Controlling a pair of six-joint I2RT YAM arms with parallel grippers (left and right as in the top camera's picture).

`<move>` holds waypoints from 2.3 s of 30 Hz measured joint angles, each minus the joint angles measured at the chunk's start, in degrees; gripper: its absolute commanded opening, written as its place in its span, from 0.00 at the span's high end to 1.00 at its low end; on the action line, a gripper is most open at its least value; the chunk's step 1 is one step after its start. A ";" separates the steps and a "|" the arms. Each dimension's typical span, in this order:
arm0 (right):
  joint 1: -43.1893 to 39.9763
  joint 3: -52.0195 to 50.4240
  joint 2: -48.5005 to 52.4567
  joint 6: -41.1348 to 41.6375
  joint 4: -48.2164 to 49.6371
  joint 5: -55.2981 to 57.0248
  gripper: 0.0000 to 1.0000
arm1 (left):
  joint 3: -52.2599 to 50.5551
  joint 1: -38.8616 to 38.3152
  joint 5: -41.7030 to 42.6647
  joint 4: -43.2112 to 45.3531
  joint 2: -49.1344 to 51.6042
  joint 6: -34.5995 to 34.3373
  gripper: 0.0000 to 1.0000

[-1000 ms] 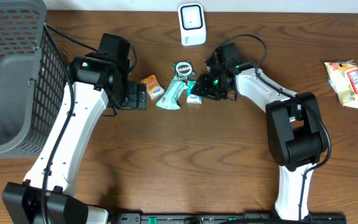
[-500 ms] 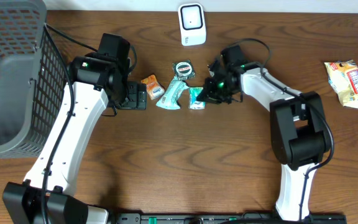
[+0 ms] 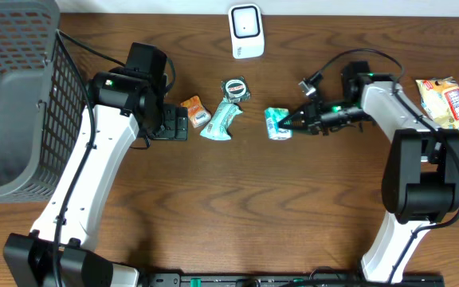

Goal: Scan the item barcode

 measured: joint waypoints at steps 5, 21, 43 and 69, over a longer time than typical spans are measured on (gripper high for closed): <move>-1.88 -0.02 0.00 -9.27 -9.38 -3.41 0.99 | 0.00 0.00 0.00 -0.02 0.00 0.00 0.02; -6.08 -0.04 0.00 -35.23 -24.65 -12.79 0.99 | -0.02 0.00 0.00 -0.02 0.00 0.00 0.02; -6.08 -0.04 0.00 -53.02 -24.44 -12.68 0.99 | -0.02 0.00 0.00 -0.02 0.00 0.00 0.02; -3.54 -0.04 0.00 -53.20 -24.48 -12.48 0.99 | -0.02 0.00 0.00 -0.02 0.00 0.00 0.02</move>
